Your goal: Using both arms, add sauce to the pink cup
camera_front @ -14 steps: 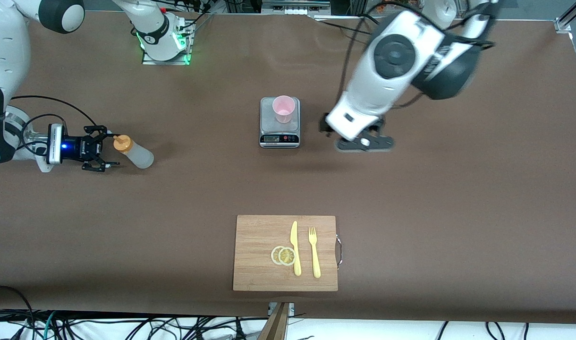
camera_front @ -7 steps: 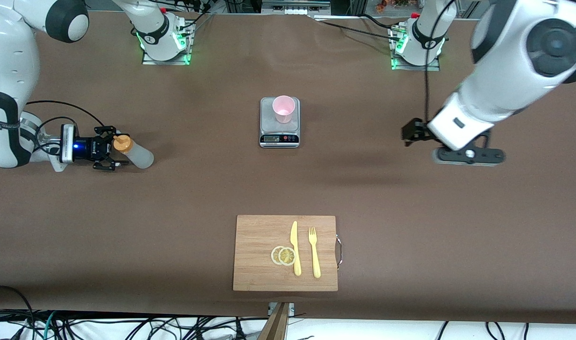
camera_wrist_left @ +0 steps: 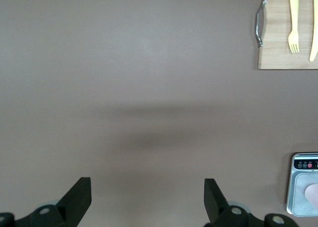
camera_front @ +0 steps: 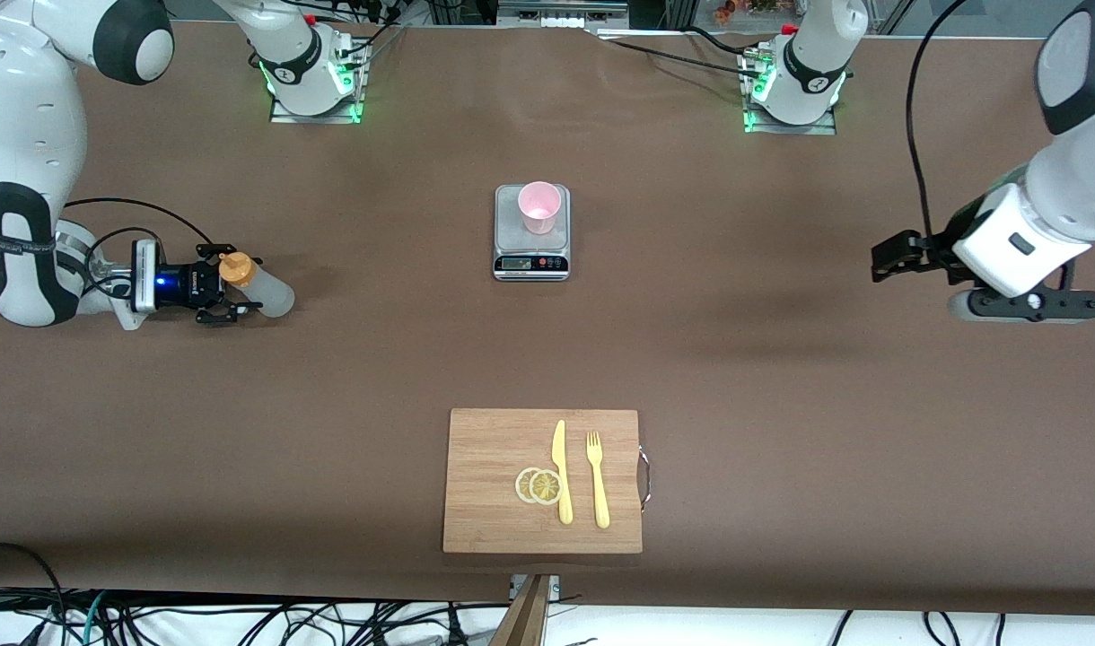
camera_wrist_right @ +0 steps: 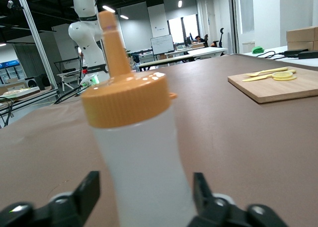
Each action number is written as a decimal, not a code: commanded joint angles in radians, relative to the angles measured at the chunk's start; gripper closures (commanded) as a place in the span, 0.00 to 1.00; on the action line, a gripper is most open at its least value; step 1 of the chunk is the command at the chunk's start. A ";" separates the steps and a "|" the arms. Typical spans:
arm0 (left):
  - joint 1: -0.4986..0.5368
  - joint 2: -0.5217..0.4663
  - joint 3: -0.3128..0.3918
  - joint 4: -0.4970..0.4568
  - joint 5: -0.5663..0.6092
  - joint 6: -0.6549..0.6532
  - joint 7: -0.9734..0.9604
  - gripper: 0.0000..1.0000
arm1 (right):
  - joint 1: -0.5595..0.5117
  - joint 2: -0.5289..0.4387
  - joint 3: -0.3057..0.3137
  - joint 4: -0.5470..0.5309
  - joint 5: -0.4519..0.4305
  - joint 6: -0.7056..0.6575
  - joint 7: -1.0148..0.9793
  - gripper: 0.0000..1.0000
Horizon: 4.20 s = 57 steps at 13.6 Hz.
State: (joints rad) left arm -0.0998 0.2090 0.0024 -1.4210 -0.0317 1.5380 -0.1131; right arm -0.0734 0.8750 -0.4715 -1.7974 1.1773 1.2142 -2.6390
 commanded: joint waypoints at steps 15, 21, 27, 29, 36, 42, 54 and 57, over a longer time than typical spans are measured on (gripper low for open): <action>0.017 0.001 -0.004 0.025 -0.004 -0.038 0.021 0.00 | 0.278 -0.131 -0.194 0.237 -0.122 -0.007 0.656 1.00; 0.020 0.003 -0.002 0.025 -0.007 -0.038 0.023 0.00 | 0.549 -0.140 -0.326 0.346 -0.224 0.033 0.950 1.00; 0.018 0.003 -0.002 0.025 -0.013 -0.036 0.023 0.00 | 0.687 -0.156 -0.335 0.446 -0.400 0.027 1.059 1.00; 0.018 0.003 -0.002 0.025 -0.013 -0.036 0.023 0.00 | 0.690 -0.157 -0.332 0.446 -0.395 0.022 1.057 1.00; 0.018 0.006 -0.002 0.025 -0.014 -0.036 0.023 0.00 | 0.767 -0.231 -0.300 0.443 -0.444 0.031 1.064 1.00; 0.019 0.006 -0.002 0.025 -0.014 -0.036 0.023 0.00 | 0.828 -0.359 -0.020 0.389 -0.789 0.157 1.301 1.00; 0.031 0.016 -0.002 0.027 -0.019 -0.036 0.024 0.00 | 0.888 -0.370 0.281 0.354 -1.057 0.212 1.703 1.00; 0.031 0.016 -0.001 0.027 -0.019 -0.036 0.024 0.00 | 0.893 -0.373 0.326 0.317 -1.087 0.217 1.757 1.00</action>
State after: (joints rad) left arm -0.0767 0.2179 0.0014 -1.4155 -0.0318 1.5193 -0.1123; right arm 0.8151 0.5436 -0.1727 -1.4217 0.1219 1.4144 -0.9214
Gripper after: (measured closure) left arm 0.000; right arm 0.581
